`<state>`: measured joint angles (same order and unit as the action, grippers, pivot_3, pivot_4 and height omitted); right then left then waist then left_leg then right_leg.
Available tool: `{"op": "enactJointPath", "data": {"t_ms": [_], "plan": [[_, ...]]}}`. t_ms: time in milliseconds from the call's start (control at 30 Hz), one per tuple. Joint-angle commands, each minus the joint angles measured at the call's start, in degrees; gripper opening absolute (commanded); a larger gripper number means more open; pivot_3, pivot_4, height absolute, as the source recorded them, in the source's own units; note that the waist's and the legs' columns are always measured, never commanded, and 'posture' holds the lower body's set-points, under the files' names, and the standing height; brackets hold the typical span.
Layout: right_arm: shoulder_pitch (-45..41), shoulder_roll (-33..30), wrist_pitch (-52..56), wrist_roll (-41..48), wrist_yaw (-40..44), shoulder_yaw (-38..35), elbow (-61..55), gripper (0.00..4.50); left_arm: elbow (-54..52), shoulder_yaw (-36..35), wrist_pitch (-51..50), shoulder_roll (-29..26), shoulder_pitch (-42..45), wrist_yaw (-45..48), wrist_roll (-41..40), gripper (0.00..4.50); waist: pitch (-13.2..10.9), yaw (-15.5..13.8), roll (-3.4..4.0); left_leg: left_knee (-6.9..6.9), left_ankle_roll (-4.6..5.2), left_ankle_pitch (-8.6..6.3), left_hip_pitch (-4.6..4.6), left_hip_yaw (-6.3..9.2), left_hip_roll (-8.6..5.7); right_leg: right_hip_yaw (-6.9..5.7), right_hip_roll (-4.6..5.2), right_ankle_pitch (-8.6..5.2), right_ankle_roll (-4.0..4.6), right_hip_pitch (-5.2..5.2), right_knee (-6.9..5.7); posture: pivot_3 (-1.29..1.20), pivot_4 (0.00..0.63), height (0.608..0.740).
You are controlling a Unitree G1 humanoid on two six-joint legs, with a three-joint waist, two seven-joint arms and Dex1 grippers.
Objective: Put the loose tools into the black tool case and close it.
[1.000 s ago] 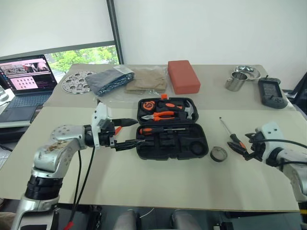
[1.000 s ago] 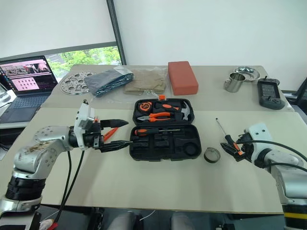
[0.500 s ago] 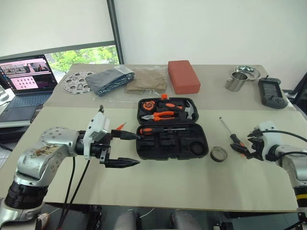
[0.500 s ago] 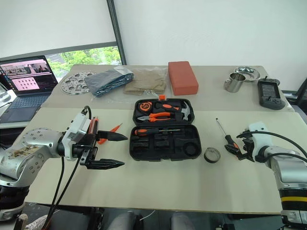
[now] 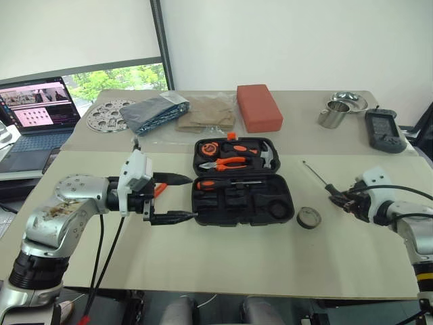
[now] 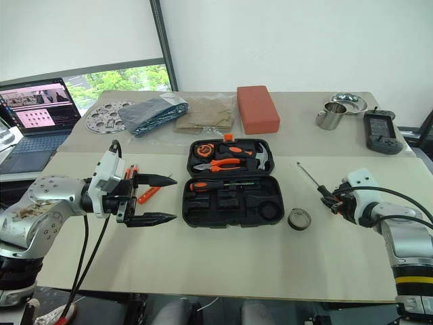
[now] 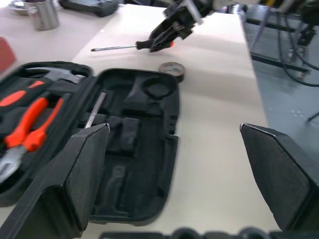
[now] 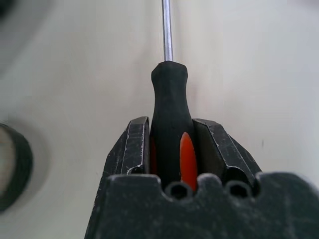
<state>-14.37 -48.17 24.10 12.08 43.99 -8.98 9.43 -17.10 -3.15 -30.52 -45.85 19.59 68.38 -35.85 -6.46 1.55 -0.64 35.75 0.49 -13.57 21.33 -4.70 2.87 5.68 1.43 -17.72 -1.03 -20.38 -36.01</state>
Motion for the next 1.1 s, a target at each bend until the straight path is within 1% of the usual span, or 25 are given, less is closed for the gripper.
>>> {"op": "enactJointPath", "data": {"t_ms": [33,100,200,300,433,567,833,967,1100], "plan": [[-2.43,-1.21,-16.61,0.15,9.39,2.42,-5.67,1.01,0.72,-5.06,0.31,-1.71,0.11,-1.76,-0.60,4.50,-0.13,0.54,0.08,-0.02,0.00,0.00,0.00,0.00,0.01,0.00,-0.01,0.00,0.00,0.00,-0.01,0.00,0.150,0.740],[-4.31,-0.72,-19.32,0.12,13.27,5.13,-5.48,1.01,0.32,-6.18,0.13,-2.69,-1.42,-1.71,-0.59,4.50,-0.18,0.99,0.09,-0.03,0.00,0.00,-0.01,0.02,0.06,-0.03,-0.07,0.00,0.00,0.00,-0.01,0.00,0.150,0.740],[-9.33,0.09,-22.73,-0.54,19.53,9.74,-1.86,1.01,-0.87,-7.44,-0.20,-3.63,-3.53,-1.87,-1.05,4.50,-0.22,1.02,0.13,-0.06,0.00,0.00,-0.07,0.01,0.08,-0.02,-0.03,0.00,0.01,0.03,-0.02,0.00,0.150,0.740],[-16.74,1.85,-27.52,-3.81,23.34,14.45,5.43,1.01,-2.62,-8.30,-0.62,-4.03,-5.39,-2.06,-1.70,4.50,-0.41,0.95,0.17,0.01,0.00,0.00,-0.13,0.00,0.06,-0.02,0.03,0.01,0.02,0.07,-0.06,0.00,0.150,0.740],[-24.00,4.07,-32.86,-7.68,28.05,19.54,14.47,1.01,-5.02,-9.12,-1.49,-4.23,-6.67,-2.84,-2.64,4.50,-0.46,0.55,0.18,0.02,0.00,0.01,-0.17,-0.01,0.06,-0.07,0.08,0.04,0.06,0.09,-0.06,0.00,0.150,0.740],[-29.27,6.38,-39.84,-11.55,32.45,23.89,23.56,1.01,-7.55,-10.64,-2.35,-4.80,-8.37,-3.85,-3.89,4.50,-0.46,0.62,0.19,-0.08,0.00,0.01,-0.16,-0.01,0.08,-0.08,0.08,0.04,0.11,0.06,-0.05,0.00,0.150,0.740],[-36.64,10.37,-48.24,-16.31,33.84,26.81,38.37,1.01,-9.42,-11.66,-2.74,-5.93,-9.90,-4.71,-4.41,4.50,-0.45,1.03,0.20,-0.12,-0.02,0.02,-0.29,-0.01,0.09,-0.07,0.12,0.06,0.20,0.15,-0.08,0.00,0.150,0.740],[-39.71,12.62,-50.11,-18.39,32.47,27.14,43.72,1.01,-9.87,-11.70,-2.83,-6.22,-9.96,-5.32,-4.88,4.50,-0.45,1.16,0.20,-0.11,-0.05,0.04,-0.35,-0.01,0.10,-0.08,0.11,0.08,0.24,0.16,-0.14,0.00,0.150,0.740],[-41.24,14.20,-51.36,-19.22,33.26,26.95,46.63,1.01,-9.94,-11.63,-2.63,-6.35,-9.99,-5.61,-4.85,4.50,-0.45,1.39,0.20,-0.11,-0.06,0.04,-0.40,-0.02,0.12,-0.08,0.09,0.10,0.27,0.16,-0.18,0.00,0.150,0.740]]}}
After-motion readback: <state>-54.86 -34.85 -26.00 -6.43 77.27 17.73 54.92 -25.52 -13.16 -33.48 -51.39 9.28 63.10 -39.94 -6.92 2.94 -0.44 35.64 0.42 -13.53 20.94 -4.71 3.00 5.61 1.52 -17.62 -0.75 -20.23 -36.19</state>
